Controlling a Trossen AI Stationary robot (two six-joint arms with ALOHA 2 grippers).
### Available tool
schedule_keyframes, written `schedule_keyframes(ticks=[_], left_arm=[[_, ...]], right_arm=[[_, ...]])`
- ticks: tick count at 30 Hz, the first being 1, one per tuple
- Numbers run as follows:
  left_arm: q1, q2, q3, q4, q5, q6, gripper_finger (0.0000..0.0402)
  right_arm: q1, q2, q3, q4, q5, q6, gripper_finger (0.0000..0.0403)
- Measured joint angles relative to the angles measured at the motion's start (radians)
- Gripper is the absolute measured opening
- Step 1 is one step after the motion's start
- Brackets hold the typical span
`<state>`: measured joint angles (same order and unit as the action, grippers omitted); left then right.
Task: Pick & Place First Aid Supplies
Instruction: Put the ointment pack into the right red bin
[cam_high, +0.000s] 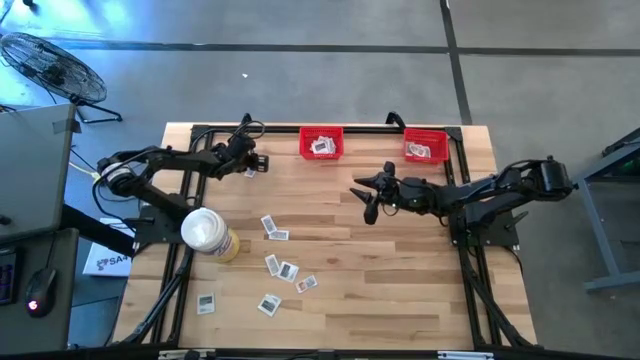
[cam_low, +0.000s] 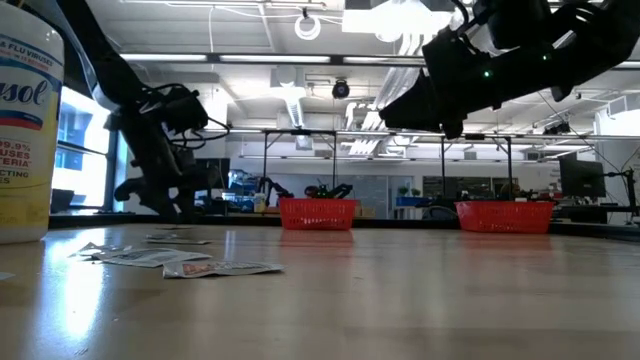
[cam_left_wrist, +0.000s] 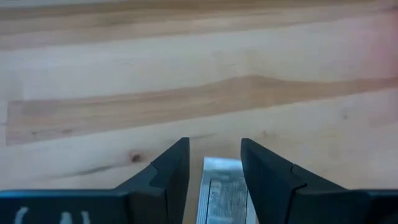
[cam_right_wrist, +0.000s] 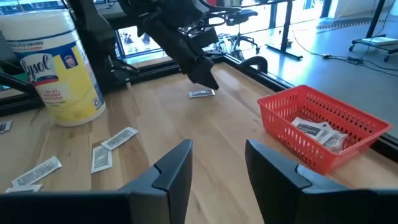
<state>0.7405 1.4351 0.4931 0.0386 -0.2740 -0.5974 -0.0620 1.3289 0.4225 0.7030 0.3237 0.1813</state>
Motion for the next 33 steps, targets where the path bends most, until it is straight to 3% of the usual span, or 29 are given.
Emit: schedule_keyframes(ticks=[18,24,28,33], left_arm=[[-0.001,-0.007,0.001,-0.059,0.005,0.024,0.0142],[-0.001,-0.008,-0.008,-0.064,0.014,0.017,0.0141],[-0.008,-0.01,-0.025,-0.056,0.012,-0.007,0.0111],[-0.048,-0.007,-0.048,-0.053,-0.048,-0.062,0.0033]], right_arm=[[0.011,0.0,0.0,-0.002,0.019,0.002,0.0142],[0.011,0.0,0.0,-0.017,0.071,0.002,0.0142],[0.011,0.0,0.0,-0.027,0.071,0.026,0.0142],[0.011,0.0,0.0,-0.032,0.071,0.031,0.0142]])
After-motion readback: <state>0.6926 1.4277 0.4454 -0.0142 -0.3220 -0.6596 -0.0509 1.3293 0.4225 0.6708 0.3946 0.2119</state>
